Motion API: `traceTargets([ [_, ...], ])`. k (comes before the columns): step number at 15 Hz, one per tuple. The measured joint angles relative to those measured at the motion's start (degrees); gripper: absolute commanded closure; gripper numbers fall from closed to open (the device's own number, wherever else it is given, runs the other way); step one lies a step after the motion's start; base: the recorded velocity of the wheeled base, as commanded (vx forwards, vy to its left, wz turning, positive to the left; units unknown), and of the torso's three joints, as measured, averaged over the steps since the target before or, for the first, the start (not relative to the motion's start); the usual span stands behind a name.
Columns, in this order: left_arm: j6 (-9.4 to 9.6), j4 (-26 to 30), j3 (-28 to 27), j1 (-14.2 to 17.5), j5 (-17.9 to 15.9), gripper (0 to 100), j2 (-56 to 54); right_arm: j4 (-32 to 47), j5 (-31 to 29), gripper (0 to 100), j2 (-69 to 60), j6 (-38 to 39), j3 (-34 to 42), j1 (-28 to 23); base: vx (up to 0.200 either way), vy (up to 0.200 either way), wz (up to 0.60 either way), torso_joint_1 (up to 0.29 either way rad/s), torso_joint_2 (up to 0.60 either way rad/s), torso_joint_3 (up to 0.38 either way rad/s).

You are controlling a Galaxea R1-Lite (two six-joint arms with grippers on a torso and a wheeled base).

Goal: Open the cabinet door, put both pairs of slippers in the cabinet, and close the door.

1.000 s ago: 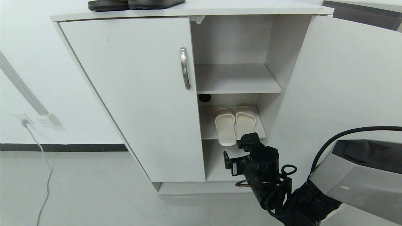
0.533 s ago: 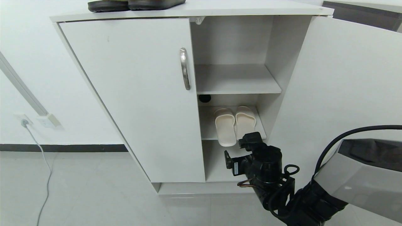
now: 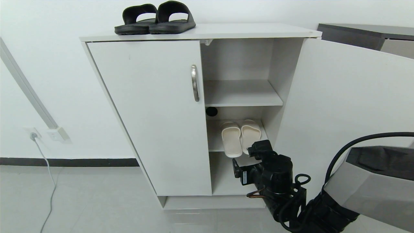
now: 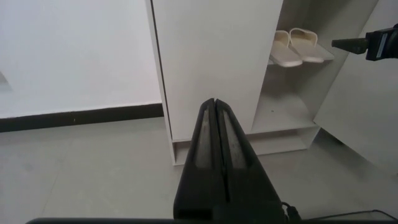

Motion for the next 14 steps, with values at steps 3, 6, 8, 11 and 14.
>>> traceTargets([
  [3, -0.3, 0.0, 0.0, 0.0, 0.18, 100, 0.0, -0.34, -0.05, 0, 0.07, -0.02, 0.48, -0.05, 0.0, 0.0, 0.0, 0.0, 0.0, 0.0],
  [6, -0.38, 0.0, 0.0, 0.02, 0.21, 100, 0.0, -0.59, -0.06, 0, 0.13, -0.06, 0.89, -0.2, 0.0, 0.0, 0.0, 0.0, 0.0, 0.0],
  [8, -0.51, 0.0, 0.0, 0.0, 0.22, 100, 0.0, -0.59, 0.05, 0, 0.2, -0.05, 0.96, -0.28, 0.0, 0.2, 0.0, 0.002, 0.0, 0.005],
  [11, -0.73, -0.02, 0.0, 0.02, 0.22, 100, 0.0, -0.74, 0.17, 0, 0.22, -0.05, 0.96, -0.44, 0.0, 0.2, 0.0, 0.004, 0.0, 0.005],
  [14, -0.82, -0.02, 0.0, 0.02, 0.27, 100, 0.0, -0.74, 0.33, 0, 0.28, 0.02, 0.94, -0.24, 0.0, 0.2, 0.0, -0.002, 0.0, 0.004],
])
